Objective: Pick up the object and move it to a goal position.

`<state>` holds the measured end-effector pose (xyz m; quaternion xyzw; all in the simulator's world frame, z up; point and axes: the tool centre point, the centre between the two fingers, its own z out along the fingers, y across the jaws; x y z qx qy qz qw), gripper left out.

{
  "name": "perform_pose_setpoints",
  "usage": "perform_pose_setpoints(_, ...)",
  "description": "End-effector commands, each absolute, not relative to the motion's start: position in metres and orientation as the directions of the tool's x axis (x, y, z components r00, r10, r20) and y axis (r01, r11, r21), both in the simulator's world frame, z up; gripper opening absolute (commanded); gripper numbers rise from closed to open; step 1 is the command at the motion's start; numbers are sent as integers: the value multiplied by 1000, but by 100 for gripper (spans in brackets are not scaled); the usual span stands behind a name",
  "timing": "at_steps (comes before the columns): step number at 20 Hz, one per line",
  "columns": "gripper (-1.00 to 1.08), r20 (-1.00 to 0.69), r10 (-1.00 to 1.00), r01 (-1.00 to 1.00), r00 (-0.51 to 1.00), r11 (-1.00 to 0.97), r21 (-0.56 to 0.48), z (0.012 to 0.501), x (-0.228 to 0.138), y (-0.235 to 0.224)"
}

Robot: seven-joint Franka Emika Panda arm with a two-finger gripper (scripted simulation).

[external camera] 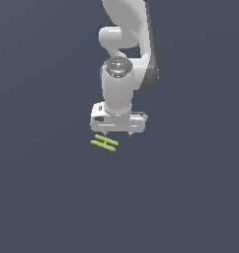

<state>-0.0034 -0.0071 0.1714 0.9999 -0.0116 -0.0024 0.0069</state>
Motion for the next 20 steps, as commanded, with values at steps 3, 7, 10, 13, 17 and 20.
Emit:
perform_pose_setpoints(3, 100, -5, -23, -23, 1000, -1000, 12, 172, -3, -7)
perform_pose_setpoints(7, 100, -7, -24, -24, 1000, -1000, -6, 177, -2, -5)
perform_pose_setpoints(10, 100, -8, -30, -30, 1000, -999, -16, 180, -2, -3)
perform_pose_setpoints(13, 100, -8, -31, -31, 999, -999, -16, 180, -2, -3)
perform_pose_setpoints(17, 100, -8, -17, -17, 1000, -1000, -14, 178, -2, -4)
perform_pose_setpoints(20, 100, -7, 7, 7, 1000, -1000, -13, 175, -3, -6)
